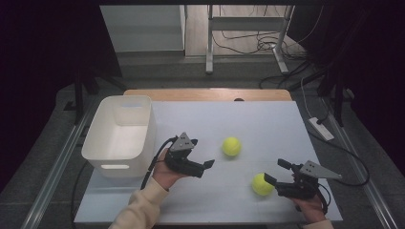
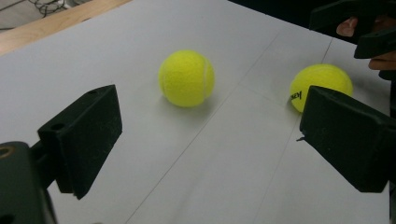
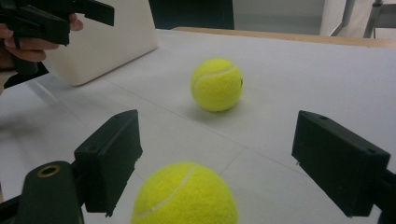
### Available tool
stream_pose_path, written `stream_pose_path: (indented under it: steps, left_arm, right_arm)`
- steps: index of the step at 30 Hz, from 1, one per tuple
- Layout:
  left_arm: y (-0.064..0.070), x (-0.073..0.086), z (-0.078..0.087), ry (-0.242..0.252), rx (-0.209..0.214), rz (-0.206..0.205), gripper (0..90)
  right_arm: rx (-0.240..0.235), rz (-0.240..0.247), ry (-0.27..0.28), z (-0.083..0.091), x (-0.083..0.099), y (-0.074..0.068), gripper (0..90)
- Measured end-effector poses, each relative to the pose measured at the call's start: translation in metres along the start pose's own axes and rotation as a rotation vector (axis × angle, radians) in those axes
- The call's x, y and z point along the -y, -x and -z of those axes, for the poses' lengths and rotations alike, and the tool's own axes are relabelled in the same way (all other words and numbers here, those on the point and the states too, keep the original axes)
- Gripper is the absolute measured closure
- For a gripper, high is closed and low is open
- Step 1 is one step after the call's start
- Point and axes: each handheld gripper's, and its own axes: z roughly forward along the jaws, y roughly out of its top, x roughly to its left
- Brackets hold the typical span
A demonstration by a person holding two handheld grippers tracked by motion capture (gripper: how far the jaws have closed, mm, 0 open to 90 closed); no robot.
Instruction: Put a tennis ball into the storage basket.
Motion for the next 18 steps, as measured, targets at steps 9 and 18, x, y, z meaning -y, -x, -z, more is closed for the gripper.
stream_pose_path:
  steps: [9, 18]
  left_arm:
    - [-0.005, -0.004, -0.012, -0.019, 0.003, 0.008, 6.5]
    - [-0.008, -0.01, -0.022, -0.036, 0.002, 0.003, 6.5]
  right_arm:
    - [0.002, 0.004, 0.0, 0.0, 0.0, 0.0, 15.8]
    - [0.002, 0.005, 0.0, 0.0, 0.0, 0.0, 15.8]
